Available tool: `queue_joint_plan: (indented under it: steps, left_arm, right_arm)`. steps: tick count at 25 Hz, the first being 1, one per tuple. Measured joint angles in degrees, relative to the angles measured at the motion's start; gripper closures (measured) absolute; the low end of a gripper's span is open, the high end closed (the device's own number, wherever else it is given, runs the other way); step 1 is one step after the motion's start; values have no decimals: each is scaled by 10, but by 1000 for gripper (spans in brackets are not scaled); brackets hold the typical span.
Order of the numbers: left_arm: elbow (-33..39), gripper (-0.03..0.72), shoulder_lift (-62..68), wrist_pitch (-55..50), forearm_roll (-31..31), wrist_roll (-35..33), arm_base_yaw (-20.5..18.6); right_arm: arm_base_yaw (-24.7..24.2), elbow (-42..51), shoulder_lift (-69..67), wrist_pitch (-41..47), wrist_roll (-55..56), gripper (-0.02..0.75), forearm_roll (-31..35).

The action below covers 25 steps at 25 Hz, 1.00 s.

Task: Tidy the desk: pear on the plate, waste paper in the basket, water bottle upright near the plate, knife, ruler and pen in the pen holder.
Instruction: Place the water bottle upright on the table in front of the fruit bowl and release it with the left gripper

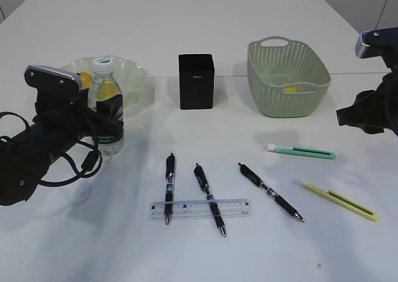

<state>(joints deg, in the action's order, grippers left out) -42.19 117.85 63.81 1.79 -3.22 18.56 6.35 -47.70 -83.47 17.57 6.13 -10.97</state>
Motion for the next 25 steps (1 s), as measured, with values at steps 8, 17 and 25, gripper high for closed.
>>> queue_joint_plan:
  steps: [8, 17, 25]
  left_arm:
    - [0, 307, 0, 0, 0, 0, 0]
    - [0, 307, 0, 0, 0, 0, 0]
    - [0, 307, 0, 0, 0, 0, 0]
  right_arm:
    - [0, 0, 0, -2, 0, 499, 0]
    - [0, 0, 0, -2, 0, 499, 0]
    - [0, 0, 0, -2, 0, 499, 0]
